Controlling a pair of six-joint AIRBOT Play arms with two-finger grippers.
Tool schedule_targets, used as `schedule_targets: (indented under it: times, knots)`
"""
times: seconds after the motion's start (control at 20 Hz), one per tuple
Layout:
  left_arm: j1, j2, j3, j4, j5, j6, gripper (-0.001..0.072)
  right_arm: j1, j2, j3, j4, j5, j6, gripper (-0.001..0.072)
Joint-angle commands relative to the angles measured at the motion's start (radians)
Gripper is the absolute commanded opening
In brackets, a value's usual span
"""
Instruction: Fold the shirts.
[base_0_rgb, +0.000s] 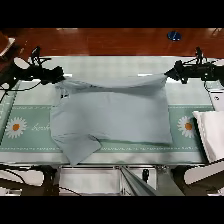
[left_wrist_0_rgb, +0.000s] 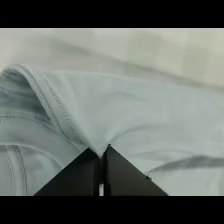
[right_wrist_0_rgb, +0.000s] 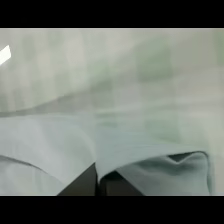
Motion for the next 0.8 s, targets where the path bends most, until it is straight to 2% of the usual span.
schedule_targets:
  times: [0.0,0.25,0.5,0.6,0.65,0.7,0.75]
  knots:
    - [0.058,-0.007,0.076,0.025,-0.236,0.100,0.0016,-0.014,-0.006,0.034,-0.074,0.211,-0.016,0.0022]
    - [0.095,-0.052,0.071,0.055,-0.352,0.101,0.0016,0.035,-0.006,0.032,-0.497,0.274,0.141,0.0022]
    - [0.095,-0.129,0.071,0.104,-0.499,0.097,0.0017,0.105,-0.020,0.032,-0.558,0.274,0.165,0.0022]
    - [0.095,-0.132,0.058,0.103,-0.512,0.088,0.0017,0.121,-0.026,0.032,-0.582,0.282,0.195,0.0023]
    - [0.095,-0.132,0.056,0.103,-0.513,0.055,0.0062,0.126,-0.028,0.032,-0.589,0.288,0.214,0.0029]
    - [0.095,-0.132,0.057,0.103,-0.518,0.032,0.0301,0.130,-0.028,0.032,-0.596,0.293,0.229,0.0174]
    - [0.095,-0.129,0.057,0.104,-0.531,0.028,0.0505,0.131,-0.027,0.032,-0.596,0.313,0.244,0.0388]
